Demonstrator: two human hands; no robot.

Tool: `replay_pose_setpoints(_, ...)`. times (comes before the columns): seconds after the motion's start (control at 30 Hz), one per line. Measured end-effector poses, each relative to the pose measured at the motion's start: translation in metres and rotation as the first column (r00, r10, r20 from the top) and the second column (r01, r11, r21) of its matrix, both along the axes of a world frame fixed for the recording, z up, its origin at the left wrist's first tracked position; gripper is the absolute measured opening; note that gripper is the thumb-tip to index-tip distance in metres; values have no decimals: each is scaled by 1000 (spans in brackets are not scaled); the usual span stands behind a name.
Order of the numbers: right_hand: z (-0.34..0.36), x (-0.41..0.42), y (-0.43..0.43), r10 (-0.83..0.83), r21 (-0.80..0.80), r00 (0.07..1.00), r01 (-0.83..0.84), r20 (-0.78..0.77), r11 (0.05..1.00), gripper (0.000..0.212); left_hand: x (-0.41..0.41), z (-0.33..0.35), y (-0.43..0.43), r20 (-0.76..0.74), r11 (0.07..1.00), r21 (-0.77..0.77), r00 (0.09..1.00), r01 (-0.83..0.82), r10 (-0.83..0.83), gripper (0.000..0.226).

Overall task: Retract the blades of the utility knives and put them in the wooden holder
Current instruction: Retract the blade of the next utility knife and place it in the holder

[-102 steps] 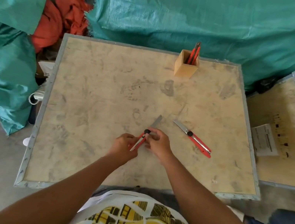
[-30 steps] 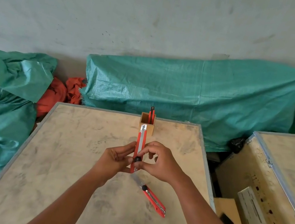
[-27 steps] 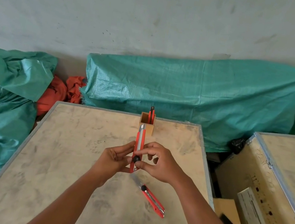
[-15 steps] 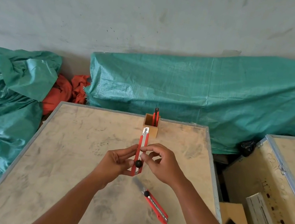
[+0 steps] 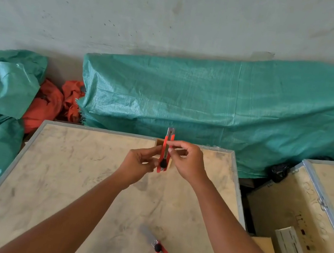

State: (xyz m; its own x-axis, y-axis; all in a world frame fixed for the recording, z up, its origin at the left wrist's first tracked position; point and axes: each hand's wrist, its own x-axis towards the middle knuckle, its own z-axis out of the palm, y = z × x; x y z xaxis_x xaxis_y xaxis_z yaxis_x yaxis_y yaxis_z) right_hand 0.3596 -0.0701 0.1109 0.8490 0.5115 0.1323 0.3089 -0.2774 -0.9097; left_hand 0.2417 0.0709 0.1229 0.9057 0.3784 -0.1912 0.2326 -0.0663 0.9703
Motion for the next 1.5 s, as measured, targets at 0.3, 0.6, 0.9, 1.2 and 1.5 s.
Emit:
replay_pose_setpoints(0.3,-52,52,45,-139,-74,970,156,197,985,19,73,-60,47,-267,981,191,964,42,10,96)
replay_pose_setpoints(0.6,-92,58,67,-106,-118,944,149,314,982,22,90,-94,50,-264,986,149,964,71,-29,71)
replay_pose_setpoints(0.9,-99,58,70,-85,-174,947,144,308,974,24,89,-100,49,-261,992,128,965,2,31,73)
replay_pose_setpoints(1.2,-84,29,36,-82,-135,958,122,274,983,27,67,-88,33,-272,990,113,956,-79,108,76)
replay_pose_setpoints(1.5,-103,-56,-64,24,-322,994,-59,-110,945,26,-33,-81,-27,-301,983,36,936,-178,180,71)
